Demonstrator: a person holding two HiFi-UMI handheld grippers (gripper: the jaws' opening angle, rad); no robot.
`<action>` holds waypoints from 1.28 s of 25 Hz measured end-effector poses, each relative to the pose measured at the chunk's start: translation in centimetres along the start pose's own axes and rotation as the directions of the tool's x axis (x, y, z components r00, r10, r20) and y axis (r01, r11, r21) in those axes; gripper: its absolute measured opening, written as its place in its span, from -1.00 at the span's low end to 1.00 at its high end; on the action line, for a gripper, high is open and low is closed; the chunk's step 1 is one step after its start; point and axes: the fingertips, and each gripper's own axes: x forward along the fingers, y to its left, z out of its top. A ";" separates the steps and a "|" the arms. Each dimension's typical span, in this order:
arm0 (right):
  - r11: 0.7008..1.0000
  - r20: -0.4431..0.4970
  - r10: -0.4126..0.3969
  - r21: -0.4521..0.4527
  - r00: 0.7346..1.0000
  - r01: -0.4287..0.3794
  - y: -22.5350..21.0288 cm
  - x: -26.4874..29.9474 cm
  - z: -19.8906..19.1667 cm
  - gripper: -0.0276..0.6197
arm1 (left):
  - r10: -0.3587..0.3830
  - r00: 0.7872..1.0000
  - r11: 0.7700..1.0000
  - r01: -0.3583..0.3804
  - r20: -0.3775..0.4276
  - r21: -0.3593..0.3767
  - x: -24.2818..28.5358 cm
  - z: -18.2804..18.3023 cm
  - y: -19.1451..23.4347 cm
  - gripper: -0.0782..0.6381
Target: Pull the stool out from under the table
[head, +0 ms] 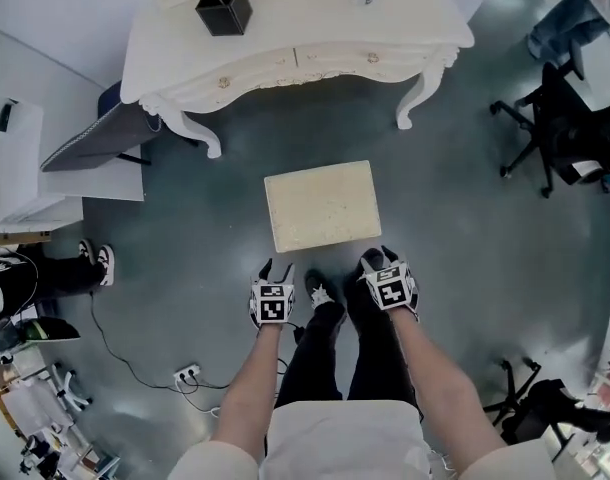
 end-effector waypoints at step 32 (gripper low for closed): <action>0.996 0.292 0.085 -0.028 0.953 -0.080 8.7 -16.8 7.8 -0.13 | -0.083 0.969 0.994 0.098 0.232 -0.055 -17.8 11.0 -5.2 -0.11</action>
